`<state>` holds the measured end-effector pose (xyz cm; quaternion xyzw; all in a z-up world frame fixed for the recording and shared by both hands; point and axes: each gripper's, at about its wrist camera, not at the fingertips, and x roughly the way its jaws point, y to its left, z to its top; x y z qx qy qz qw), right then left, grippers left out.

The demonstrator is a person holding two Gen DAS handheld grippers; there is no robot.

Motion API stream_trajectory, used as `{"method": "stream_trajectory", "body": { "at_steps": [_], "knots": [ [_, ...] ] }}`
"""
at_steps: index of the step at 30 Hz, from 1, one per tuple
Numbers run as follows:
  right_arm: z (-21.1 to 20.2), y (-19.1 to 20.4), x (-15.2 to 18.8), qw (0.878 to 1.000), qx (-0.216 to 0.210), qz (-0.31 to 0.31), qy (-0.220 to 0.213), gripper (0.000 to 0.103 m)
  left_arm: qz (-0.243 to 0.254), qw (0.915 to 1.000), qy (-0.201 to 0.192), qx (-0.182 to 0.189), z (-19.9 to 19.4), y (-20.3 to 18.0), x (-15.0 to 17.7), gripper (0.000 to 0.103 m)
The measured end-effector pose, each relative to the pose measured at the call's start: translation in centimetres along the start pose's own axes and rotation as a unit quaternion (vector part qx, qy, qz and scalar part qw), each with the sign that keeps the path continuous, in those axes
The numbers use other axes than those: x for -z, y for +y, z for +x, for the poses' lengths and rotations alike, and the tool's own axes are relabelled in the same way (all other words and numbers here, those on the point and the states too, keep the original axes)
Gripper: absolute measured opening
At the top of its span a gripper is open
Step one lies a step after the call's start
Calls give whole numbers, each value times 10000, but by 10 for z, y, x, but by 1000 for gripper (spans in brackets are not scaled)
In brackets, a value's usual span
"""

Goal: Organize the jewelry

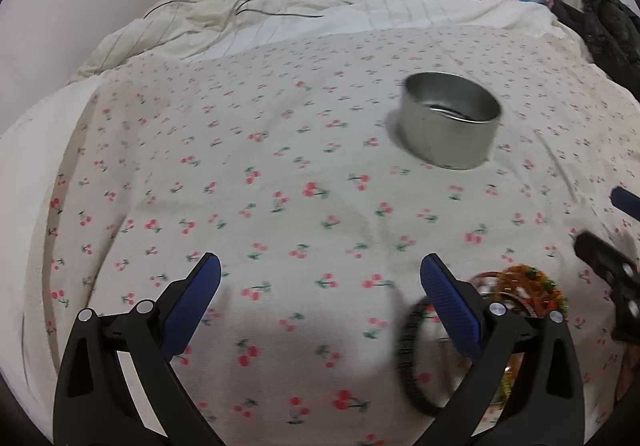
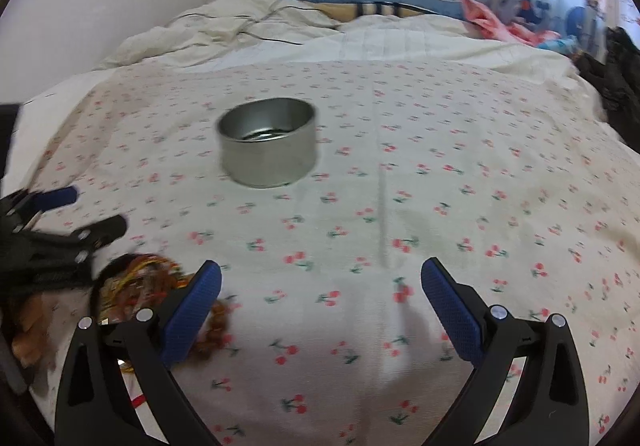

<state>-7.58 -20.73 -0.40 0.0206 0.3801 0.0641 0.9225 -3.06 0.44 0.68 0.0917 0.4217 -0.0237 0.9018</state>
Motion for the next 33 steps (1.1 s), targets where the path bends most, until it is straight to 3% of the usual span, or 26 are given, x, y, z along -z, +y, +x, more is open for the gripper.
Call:
{"method": "stream_trajectory", "body": {
  "at_steps": [8, 14, 19, 22, 24, 25, 28, 33],
  "knots": [
    [-6, 23, 2, 9976, -480, -492, 49, 95, -664, 9974, 254, -66, 10, 44, -4, 96],
    [-3, 27, 3, 9940, -966, -476, 194, 55, -523, 9982, 289, 113, 12, 39, 0, 96],
    [1, 39, -7, 9884, -1255, -819, 248, 51, -426, 9986, 292, 151, 11, 33, 0, 96],
    [8, 50, -11, 9822, -1446, -1124, 412, 41, -447, 9983, 278, 231, 10, 34, 0, 96],
    [20, 53, -10, 9767, -1641, -1199, 687, 19, -457, 9982, 272, 272, 9, 34, 0, 96],
    [25, 53, -9, 9742, -1743, -1197, 784, 14, -461, 9981, 273, 294, 9, 35, 0, 96],
    [25, 56, -8, 9718, -1815, -1284, 791, 7, -469, 9976, 287, 416, 9, 34, 1, 96],
    [9, 35, -16, 9775, -1912, -795, 413, 7, -410, 9966, 206, 678, 5, 30, 0, 96]
  ]
}}
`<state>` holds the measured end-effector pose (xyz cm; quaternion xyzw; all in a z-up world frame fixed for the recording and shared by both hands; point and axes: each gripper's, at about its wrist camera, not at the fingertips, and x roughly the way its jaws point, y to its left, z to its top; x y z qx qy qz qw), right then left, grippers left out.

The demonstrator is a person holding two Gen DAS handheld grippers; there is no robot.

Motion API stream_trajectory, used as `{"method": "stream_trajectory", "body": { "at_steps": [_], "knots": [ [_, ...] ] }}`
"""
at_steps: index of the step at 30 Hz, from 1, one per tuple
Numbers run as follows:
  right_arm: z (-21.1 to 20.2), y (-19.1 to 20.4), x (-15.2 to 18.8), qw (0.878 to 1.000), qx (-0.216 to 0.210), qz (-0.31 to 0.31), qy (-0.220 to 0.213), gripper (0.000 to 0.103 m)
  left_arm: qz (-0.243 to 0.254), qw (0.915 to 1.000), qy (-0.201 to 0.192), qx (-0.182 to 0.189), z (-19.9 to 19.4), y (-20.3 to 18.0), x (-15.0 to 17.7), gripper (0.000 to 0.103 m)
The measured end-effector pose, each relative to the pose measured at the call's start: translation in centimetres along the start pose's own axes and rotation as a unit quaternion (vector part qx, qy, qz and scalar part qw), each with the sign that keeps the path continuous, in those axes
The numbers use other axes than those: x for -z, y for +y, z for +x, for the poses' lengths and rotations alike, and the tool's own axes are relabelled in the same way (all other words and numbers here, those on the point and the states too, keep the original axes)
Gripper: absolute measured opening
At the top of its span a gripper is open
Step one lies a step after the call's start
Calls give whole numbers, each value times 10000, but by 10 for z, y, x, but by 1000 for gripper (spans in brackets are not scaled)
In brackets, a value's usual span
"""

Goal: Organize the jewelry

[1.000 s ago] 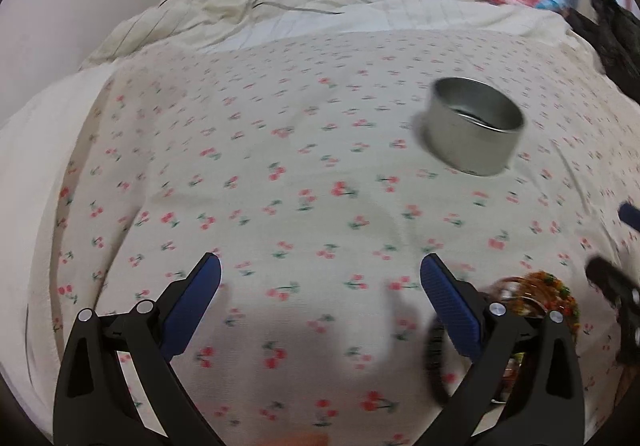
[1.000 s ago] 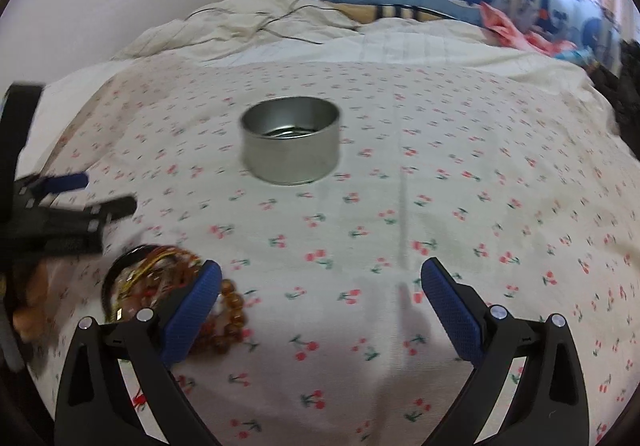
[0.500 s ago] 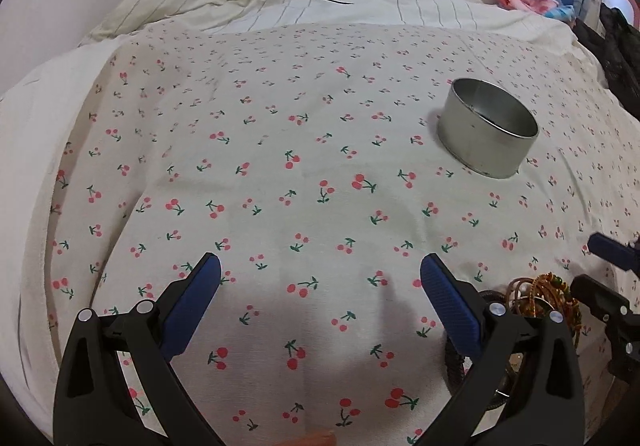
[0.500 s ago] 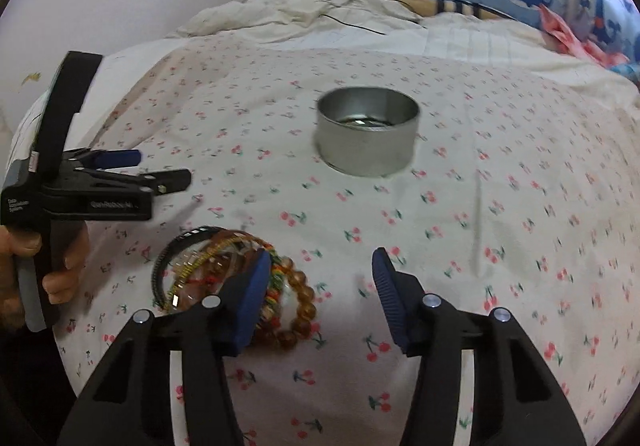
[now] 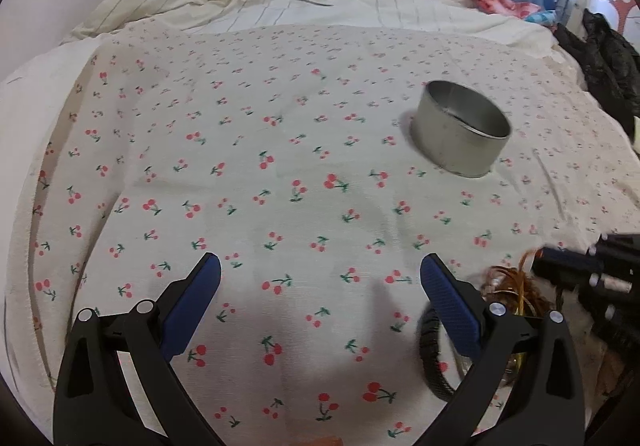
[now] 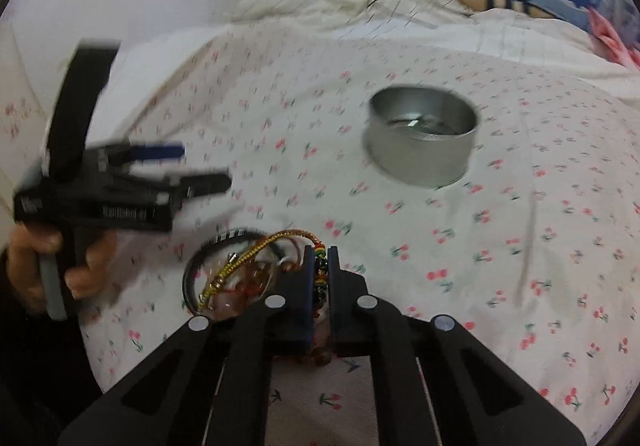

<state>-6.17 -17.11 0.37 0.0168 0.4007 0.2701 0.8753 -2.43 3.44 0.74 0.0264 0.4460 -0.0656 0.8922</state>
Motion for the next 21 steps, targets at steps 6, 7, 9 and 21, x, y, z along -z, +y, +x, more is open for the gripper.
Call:
{"method": "stream_trajectory", "body": {
  "at_steps": [6, 7, 9, 21],
  "knots": [
    [-17, -34, -1, 9966, 369, 665, -318, 7, 159, 9974, -97, 700, -4, -13, 1, 96],
    [-17, -40, -1, 9953, 466, 791, -310, 7, 246, 9956, -100, 903, -5, -18, 2, 96],
    [-16, -51, 0, 9927, 689, 944, -284, 7, 373, 9929, -67, 1129, -3, -27, 3, 96],
    [2, -78, 10, 9840, 1106, 1390, 125, 7, 529, 9827, 189, 1767, 16, -57, 6, 80]
  ]
}}
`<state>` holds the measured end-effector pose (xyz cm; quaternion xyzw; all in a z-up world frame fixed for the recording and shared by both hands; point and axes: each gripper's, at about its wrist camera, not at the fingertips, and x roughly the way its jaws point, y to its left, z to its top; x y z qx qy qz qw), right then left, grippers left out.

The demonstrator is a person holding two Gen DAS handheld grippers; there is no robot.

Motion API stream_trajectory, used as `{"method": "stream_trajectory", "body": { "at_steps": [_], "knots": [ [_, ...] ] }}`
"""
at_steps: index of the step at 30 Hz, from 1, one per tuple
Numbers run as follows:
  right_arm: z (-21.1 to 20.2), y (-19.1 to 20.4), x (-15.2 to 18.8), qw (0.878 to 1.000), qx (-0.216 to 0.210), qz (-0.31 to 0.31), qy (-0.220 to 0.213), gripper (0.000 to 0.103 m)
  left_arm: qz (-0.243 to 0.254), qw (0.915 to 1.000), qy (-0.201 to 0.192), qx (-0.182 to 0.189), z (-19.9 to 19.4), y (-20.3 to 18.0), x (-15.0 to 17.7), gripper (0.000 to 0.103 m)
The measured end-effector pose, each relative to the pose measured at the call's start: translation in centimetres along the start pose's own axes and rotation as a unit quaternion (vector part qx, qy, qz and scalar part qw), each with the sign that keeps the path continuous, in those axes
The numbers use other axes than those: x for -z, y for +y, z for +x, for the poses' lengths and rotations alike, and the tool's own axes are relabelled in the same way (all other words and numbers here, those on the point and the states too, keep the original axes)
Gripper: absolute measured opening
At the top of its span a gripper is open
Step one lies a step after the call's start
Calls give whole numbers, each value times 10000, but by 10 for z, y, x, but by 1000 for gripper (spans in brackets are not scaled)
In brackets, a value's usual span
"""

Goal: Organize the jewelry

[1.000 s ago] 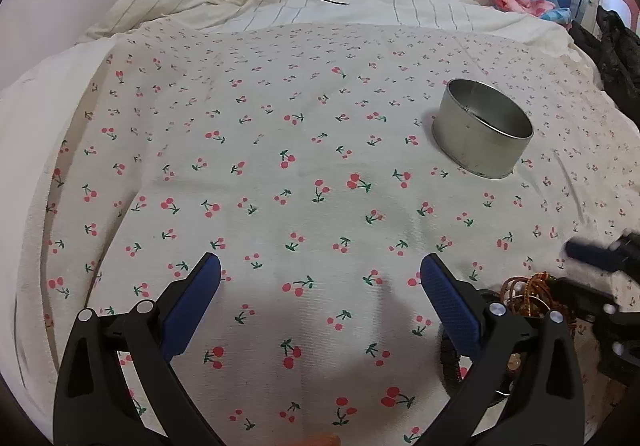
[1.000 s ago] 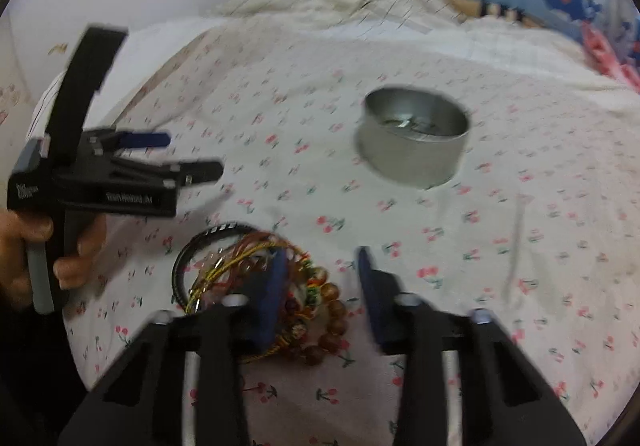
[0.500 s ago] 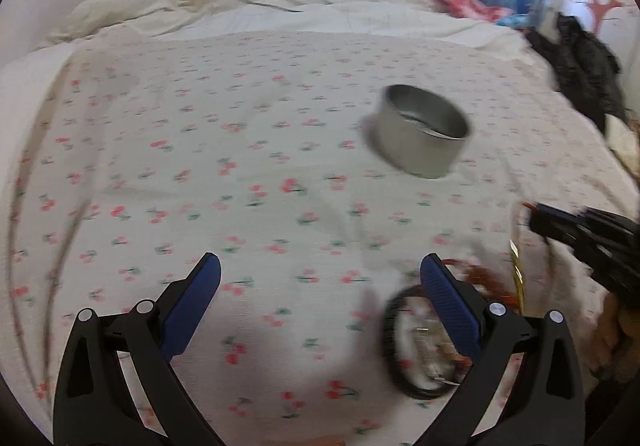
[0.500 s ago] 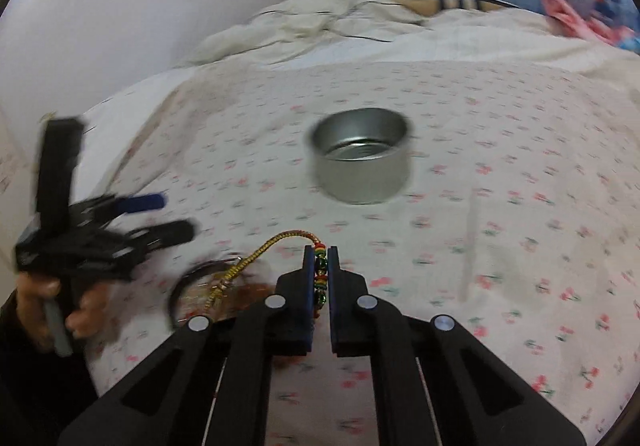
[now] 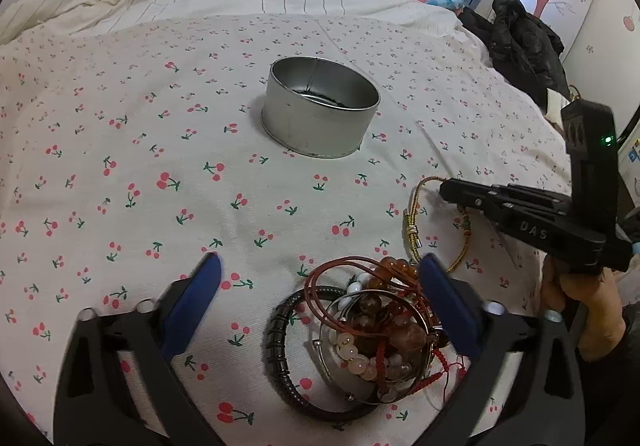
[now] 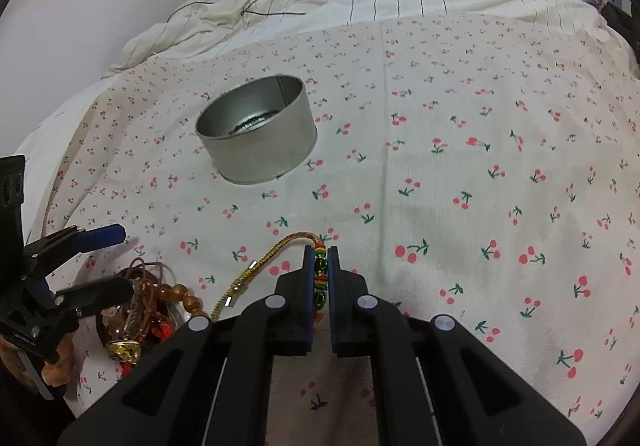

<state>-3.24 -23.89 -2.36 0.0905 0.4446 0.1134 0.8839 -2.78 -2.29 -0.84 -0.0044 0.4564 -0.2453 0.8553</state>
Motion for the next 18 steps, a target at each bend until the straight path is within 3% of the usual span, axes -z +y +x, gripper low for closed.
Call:
{"method": "stream_trajectory", "body": {
  "at_steps": [2, 3, 4, 5, 7, 18],
  "knots": [
    [6, 0, 0, 9999, 32, 20, 93, 7, -88, 9999, 126, 79, 6, 5, 1, 47],
    [7, 0, 0, 9999, 43, 21, 118, 7, -166, 9996, 156, 194, 8, 8, 2, 38],
    [9, 0, 0, 9999, 53, 22, 154, 7, -240, 9992, 210, 246, 9, 11, 2, 19],
    [10, 0, 0, 9998, 61, 22, 188, 7, -220, 9994, 235, 160, 10, 12, 2, 10],
    [14, -1, 0, 9996, 80, 25, 252, 7, -152, 9996, 210, 65, 9, 11, 3, 2],
    [13, 1, 1, 9997, 68, 23, 242, 9, 34, 9992, -340, 221, -20, 7, -2, 1]
  ]
}}
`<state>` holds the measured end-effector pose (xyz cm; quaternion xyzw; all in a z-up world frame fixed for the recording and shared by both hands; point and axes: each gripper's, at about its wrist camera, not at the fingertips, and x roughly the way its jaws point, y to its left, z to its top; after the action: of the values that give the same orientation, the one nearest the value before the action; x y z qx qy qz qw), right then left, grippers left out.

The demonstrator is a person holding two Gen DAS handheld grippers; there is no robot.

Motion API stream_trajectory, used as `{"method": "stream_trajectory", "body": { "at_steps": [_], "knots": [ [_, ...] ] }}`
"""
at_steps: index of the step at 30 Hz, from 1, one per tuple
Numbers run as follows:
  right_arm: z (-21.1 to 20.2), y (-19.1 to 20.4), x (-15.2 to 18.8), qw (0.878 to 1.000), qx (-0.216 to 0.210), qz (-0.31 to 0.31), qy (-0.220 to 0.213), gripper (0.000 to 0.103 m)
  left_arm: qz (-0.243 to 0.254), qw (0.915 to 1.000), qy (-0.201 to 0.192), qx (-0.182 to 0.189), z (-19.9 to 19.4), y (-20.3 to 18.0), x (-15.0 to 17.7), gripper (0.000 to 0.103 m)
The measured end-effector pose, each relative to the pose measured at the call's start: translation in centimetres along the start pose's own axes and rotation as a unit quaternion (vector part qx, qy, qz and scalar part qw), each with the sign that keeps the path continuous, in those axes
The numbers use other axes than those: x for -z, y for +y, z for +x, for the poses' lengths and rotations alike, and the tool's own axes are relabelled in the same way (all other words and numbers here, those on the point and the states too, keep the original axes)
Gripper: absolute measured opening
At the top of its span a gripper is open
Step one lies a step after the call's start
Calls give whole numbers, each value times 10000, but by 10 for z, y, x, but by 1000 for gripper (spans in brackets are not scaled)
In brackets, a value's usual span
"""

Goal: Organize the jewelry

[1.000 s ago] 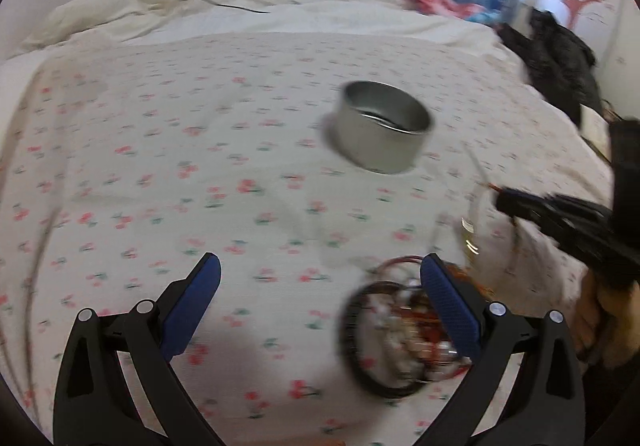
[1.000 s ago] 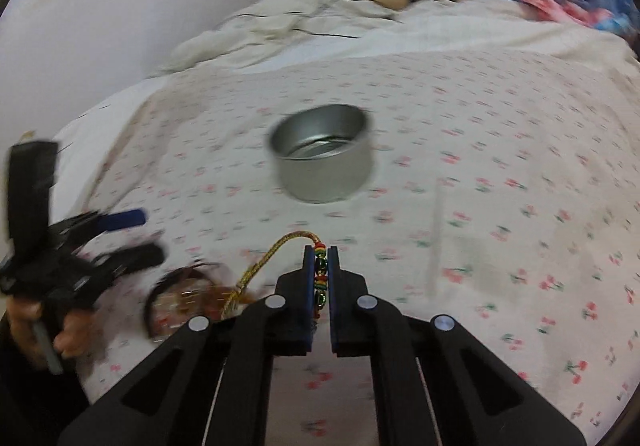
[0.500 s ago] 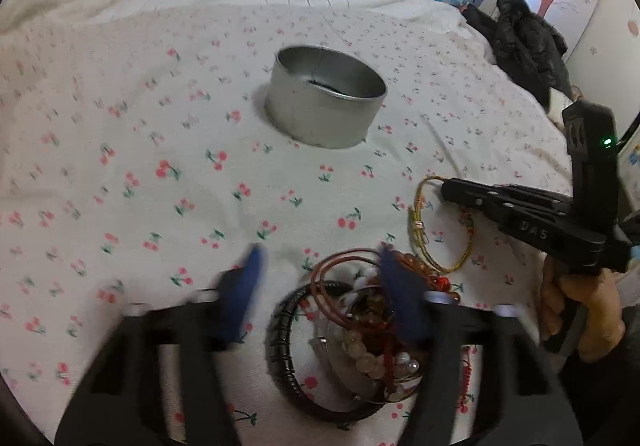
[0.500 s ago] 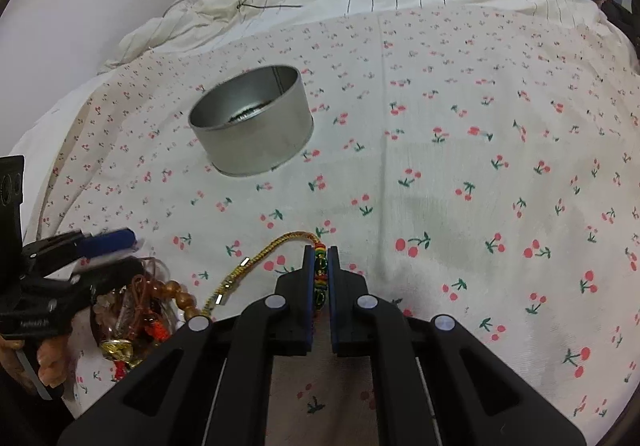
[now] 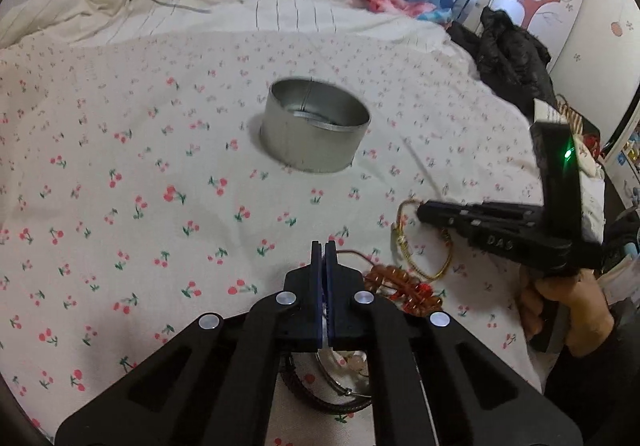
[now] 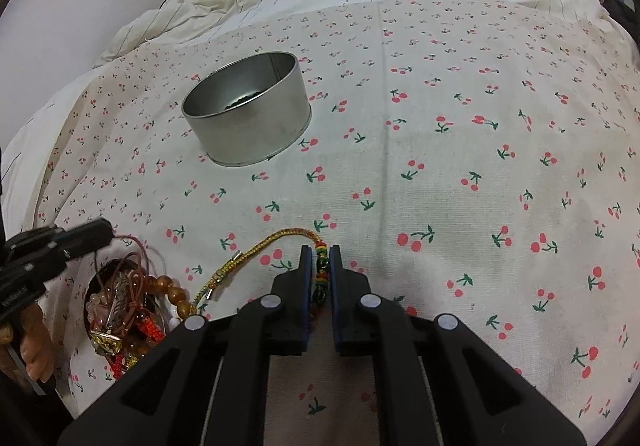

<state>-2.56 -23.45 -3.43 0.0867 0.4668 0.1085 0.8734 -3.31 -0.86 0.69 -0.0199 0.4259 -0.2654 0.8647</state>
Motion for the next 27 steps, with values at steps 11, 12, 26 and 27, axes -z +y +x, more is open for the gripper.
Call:
{"method": "stream_trajectory", "body": {
  "at_steps": [11, 12, 26, 27],
  "knots": [
    [-4, -3, -1, 10000, -10, 54, -59, 9, -149, 9992, -374, -35, -22, 15, -15, 1],
    [-4, -4, -1, 10000, -18, 67, -56, 10, -175, 9994, -303, 9, -21, 18, -16, 1],
    [-3, 9, 0, 9994, 230, -257, -79, 58, -713, 9934, 444, -783, 19, 48, -5, 74],
    [-2, 9, 0, 9993, 240, -280, -71, 46, -711, 9929, 564, -764, 26, 48, -4, 74]
  ]
}}
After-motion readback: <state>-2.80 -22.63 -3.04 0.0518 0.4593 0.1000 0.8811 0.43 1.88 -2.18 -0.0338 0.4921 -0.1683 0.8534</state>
